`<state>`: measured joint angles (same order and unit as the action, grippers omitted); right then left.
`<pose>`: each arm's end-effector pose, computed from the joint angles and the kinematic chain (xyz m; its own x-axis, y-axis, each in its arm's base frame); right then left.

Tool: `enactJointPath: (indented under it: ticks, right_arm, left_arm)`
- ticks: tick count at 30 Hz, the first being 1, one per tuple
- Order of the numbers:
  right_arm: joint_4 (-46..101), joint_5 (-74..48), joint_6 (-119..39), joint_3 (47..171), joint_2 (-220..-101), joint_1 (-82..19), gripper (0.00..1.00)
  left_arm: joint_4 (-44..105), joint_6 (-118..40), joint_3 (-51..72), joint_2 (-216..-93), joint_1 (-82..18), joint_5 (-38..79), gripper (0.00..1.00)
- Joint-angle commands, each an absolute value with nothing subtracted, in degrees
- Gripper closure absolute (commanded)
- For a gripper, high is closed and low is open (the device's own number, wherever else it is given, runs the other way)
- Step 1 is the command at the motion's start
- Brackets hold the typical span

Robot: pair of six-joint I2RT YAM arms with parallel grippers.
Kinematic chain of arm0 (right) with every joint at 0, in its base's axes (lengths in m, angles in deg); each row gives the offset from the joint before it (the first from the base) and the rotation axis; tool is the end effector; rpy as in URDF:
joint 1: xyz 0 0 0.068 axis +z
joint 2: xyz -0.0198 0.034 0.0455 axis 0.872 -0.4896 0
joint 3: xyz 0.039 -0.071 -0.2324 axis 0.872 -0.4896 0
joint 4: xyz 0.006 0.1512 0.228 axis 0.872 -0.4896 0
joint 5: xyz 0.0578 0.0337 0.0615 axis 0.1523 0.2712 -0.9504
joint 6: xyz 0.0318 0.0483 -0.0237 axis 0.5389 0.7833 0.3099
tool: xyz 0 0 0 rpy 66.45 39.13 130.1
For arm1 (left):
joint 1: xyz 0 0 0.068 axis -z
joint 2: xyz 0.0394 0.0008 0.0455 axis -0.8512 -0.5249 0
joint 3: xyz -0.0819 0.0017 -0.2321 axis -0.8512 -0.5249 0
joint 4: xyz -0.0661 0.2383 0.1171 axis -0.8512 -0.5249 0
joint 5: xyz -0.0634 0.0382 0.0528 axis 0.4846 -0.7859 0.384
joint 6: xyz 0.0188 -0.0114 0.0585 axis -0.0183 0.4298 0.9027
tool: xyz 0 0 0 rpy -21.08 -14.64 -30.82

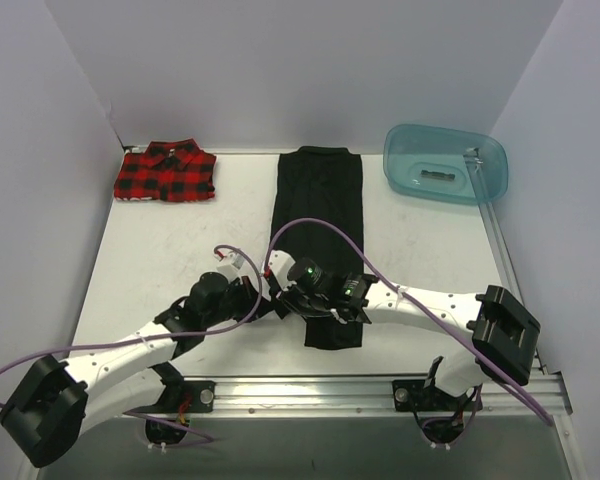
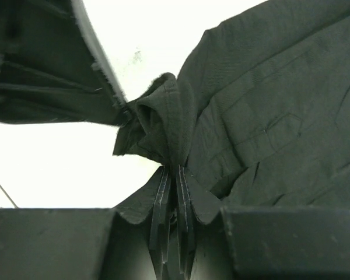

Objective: Fold and stack the long sleeve shirts
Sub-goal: Fold the shirt

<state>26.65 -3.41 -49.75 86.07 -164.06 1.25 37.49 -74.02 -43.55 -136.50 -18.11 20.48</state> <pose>0.1658 0.3083 0.1978 -0.2125 -0.5081 -0.8347 -0.8837 0.4645 -0.0579 0.1748 -0.1568 0.1346 -0.7971 -0.2705 -0.5399 0.2251 0.6966 -0.6813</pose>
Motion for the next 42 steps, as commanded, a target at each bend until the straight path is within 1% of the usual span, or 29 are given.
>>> enactJointPath:
  ticks: [1,8,10,12,16,20,21,24,25,26,27,28,29,30,33,34,35,36,38,41,42]
  right_arm:
    - [25.75,-0.65,-49.43,87.73,-163.33,1.1,0.9]
    - [25.4,1.54,-48.55,88.52,-163.85,1.1,0.9]
    - [25.31,1.64,-48.37,89.13,-163.94,1.1,0.86]
    - [25.31,-0.29,-48.55,89.66,-163.86,1.19,0.83]
    - [24.7,-3.19,-48.81,90.28,-163.59,2.33,0.83]
    - [22.85,-4.43,-48.64,90.54,-163.86,3.65,0.82]
    - [22.59,-6.52,-48.55,90.28,-163.86,3.91,0.82]
    - [21.71,-8.46,-47.58,89.31,-163.42,4.35,0.75]
    - [21.1,-10.04,-47.23,88.96,-163.07,4.44,0.71]
    - [20.74,-10.66,-46.97,88.7,-162.72,4.7,0.63]
    - [20.39,-11.28,-46.79,88.43,-162.37,4.88,0.61]
    - [19.69,-12.33,-46.79,88.26,-161.49,5.14,0.58]
    - [19.16,-12.34,-46.7,88.25,-160.96,5.32,0.54]
    - [18.64,-11.9,-45.22,87.82,-159.74,5.41,0.52]
    - [18.02,-8.83,-43.54,86.5,-155.62,4.97,0.48]
    - [17.67,-8.3,-43.02,85.71,-154.55,4.45,0.47]
    - [17.32,-8.29,-42.4,85.36,-153.41,3.57,0.45]
    - [16.88,-8.47,-42.13,85.09,-151.31,3.21,0.44]
    - [16.52,-8.3,-41.52,83.69,-149.36,2.51,0.44]
    - [16.52,-5.93,-38.98,81.67,-147.69,1.02,0.44]
    - [16.52,-3.22,-37.14,81.23,-147.95,-0.03,0.45]
  left_arm:
    - [35.12,-76.16,-44.54,-132.44,-17.04,20.47,1.0]
    - [34.59,-76.78,-45.25,-133.12,-13.79,21.17,1.0]
    - [34.59,-76.96,-44.46,-134.0,-10.64,20.65,1.0]
    - [34.59,-76.96,-43.93,-134.44,-8.17,19.07,1.0]
    - [34.94,-75.91,-43.05,-133.92,-1.94,15.91,1.0]
    - [38.27,-75.55,-43.84,-133.65,1.76,14.85,1.0]
    - [38.45,-75.72,-44.01,-133.48,2.38,14.5,1.0]
    - [38.46,-76.51,-45.24,-130.33,4.06,13.18,1.0]
    - [37.5,-76.78,-45.59,-128.84,4.5,12.57,1.0]
    - [36.62,-77.04,-46.12,-127.08,4.76,11.0,1.0]
    - [35.31,-78.0,-46.91,-123.49,4.85,10.2,0.98]
    - [32.94,-78.45,-47.26,-121.72,4.85,9.23,0.89]
    - [31.7,-79.41,-48.14,-119.79,4.94,8.88,0.86]
    - [30.3,-79.94,-48.41,-116.2,4.94,8.52,0.82]
    - [22.48,-82.4,-48.32,-109.34,4.94,6.51,0.64]
    - [18.2,-83.01,-47.89,-107.92,4.85,5.02,0.59]
    - [16.59,-83.28,-47.53,-106.6,4.85,4.57,0.49]
    - [15.18,-83.46,-47.27,-104.5,4.85,4.22,0.43]
    - [11.13,-84.42,-46.04,-103.07,4.76,2.38,0.37]
    - [5.95,-87.31,-43.32,-102.98,4.59,-2.28,0.37]
    - [5.24,-87.41,-42.62,-104.2,4.41,-3.33,0.4]
